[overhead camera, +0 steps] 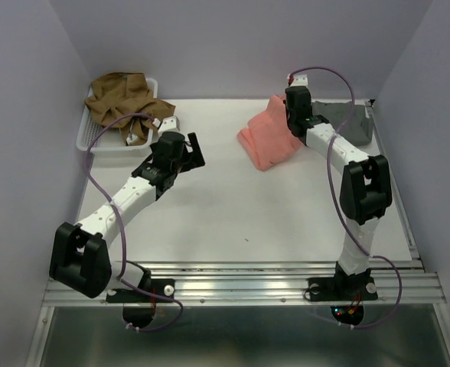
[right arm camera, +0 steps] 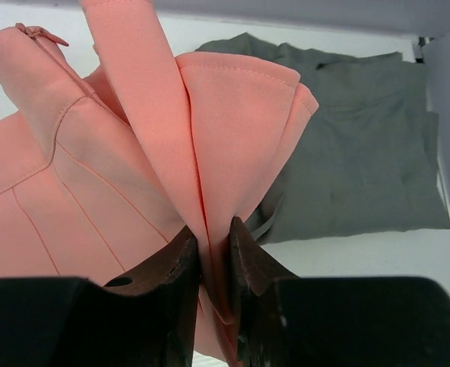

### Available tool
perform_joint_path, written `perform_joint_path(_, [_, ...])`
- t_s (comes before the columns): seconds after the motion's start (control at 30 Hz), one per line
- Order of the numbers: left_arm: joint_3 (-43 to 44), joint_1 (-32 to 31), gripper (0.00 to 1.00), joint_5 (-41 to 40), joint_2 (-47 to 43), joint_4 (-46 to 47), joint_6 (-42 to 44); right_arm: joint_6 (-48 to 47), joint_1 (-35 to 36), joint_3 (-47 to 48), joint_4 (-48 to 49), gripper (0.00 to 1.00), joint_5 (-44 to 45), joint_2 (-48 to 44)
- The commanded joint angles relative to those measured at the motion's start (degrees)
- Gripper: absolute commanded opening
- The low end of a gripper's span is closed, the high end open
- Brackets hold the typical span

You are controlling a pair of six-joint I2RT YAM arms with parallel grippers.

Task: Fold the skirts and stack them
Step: Neatly place the folded skirt to the corner

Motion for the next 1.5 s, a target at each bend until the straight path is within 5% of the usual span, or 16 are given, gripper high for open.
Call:
perform_joint_path(0.0, [4.0, 0.8, 0.98, -1.9, 1.2, 0.0, 0.7, -2.9, -2.9, 8.7, 2.9, 0.01, 2.5, 2.0])
perform_joint_path(0.77, [12.0, 1.7, 0.99, 1.8, 12.1, -0.4, 1.8, -5.0, -8.3, 31.7, -3.2, 0.01, 1.0, 8.6])
perform_joint_path(1.47, [13.7, 1.8, 0.99, 3.7, 15.2, -0.8, 1.5, -1.7, -15.5, 27.9, -5.8, 0.01, 3.5, 6.8])
